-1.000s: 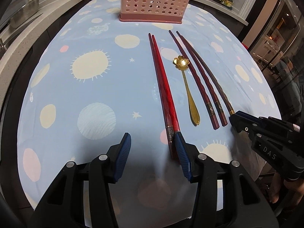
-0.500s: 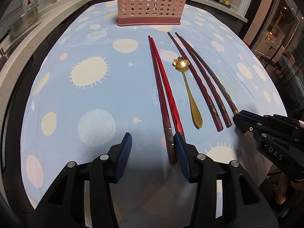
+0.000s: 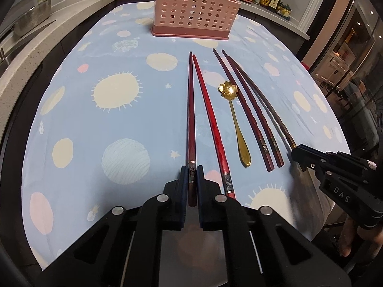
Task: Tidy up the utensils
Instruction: 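Lift both held chopsticks and carry them above the pink holder, then open both tools to drop the chopsticks into the pink holder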
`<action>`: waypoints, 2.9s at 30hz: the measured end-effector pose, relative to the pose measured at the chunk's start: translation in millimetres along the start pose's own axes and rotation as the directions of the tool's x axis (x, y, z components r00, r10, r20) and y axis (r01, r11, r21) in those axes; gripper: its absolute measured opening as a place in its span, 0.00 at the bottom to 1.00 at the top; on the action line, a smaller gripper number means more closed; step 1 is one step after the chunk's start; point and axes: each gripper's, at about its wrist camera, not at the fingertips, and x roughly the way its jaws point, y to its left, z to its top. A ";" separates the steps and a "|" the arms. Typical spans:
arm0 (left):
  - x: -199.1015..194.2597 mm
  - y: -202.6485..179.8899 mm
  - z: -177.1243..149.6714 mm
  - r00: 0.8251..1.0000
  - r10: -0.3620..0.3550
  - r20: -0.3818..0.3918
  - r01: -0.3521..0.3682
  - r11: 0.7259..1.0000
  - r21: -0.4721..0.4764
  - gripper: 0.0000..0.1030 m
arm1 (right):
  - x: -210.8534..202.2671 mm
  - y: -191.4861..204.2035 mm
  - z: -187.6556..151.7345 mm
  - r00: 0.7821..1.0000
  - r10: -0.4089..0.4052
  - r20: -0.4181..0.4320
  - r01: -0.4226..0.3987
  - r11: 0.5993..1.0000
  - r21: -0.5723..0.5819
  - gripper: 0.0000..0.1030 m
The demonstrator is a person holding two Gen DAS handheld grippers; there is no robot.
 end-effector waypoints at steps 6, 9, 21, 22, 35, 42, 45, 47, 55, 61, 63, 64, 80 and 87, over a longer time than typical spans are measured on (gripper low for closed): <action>-24.6 3.8 15.1 0.998 -0.009 0.061 0.011 1.000 -0.024 0.07 | -22.1 -1.1 10.3 0.998 0.018 0.064 -0.020 0.999 0.025 0.07; -40.2 6.3 26.9 0.995 -0.011 0.103 0.015 0.999 -0.036 0.07 | -38.6 -2.0 20.7 0.993 0.024 0.118 -0.028 0.999 0.036 0.07; -95.8 20.4 88.6 0.955 -0.009 0.297 0.032 0.997 -0.073 0.07 | -95.5 -13.9 84.5 0.944 0.031 0.328 -0.056 0.996 0.069 0.07; -98.1 21.3 94.1 0.951 -0.004 0.310 0.030 0.997 -0.076 0.07 | -98.3 -14.5 89.5 0.939 0.034 0.342 -0.062 0.995 0.073 0.07; -115.7 21.4 149.7 0.910 -0.002 0.414 0.037 0.996 -0.076 0.07 | -119.3 -21.1 144.2 0.889 0.033 0.457 -0.079 0.994 0.082 0.07; -127.9 22.5 182.1 0.886 -0.028 0.464 0.067 0.996 -0.067 0.07 | -129.1 -29.3 176.9 0.861 0.048 0.506 -0.109 0.990 0.092 0.07; -136.7 22.5 198.4 0.870 -0.043 0.491 0.082 0.995 -0.058 0.07 | -134.0 -30.2 193.7 0.846 0.059 0.530 -0.121 0.989 0.084 0.07; -144.3 20.6 209.8 0.856 -0.044 0.516 0.079 0.996 -0.047 0.07 | -137.4 -29.7 205.8 0.834 0.066 0.548 -0.129 0.989 0.077 0.07; -178.4 11.3 261.4 0.778 -0.046 0.627 0.061 0.998 -0.002 0.07 | -157.3 -22.1 265.9 0.770 0.078 0.633 -0.125 0.992 0.030 0.07; -187.7 10.3 298.1 0.736 -0.017 0.677 0.015 1.000 0.009 0.07 | -162.2 -17.9 304.6 0.739 0.084 0.668 -0.124 0.992 0.012 0.07; -184.5 11.6 308.6 0.733 -0.008 0.680 0.005 1.000 0.007 0.07 | -160.4 -14.2 316.3 0.732 0.091 0.675 -0.128 0.992 0.004 0.07; -182.0 12.2 313.6 0.733 -0.004 0.681 0.001 1.000 0.005 0.07 | -158.4 -12.0 322.4 0.729 0.096 0.677 -0.131 0.991 0.001 0.07; -116.0 34.9 330.3 0.807 0.031 0.590 -0.017 0.999 -0.030 0.07 | -81.0 -0.7 344.8 0.816 0.110 0.567 -0.153 0.988 0.027 0.07; -102.5 42.5 326.6 0.819 0.044 0.573 -0.015 0.998 -0.056 0.07 | -65.2 -4.2 339.6 0.832 0.097 0.546 -0.147 0.988 0.048 0.13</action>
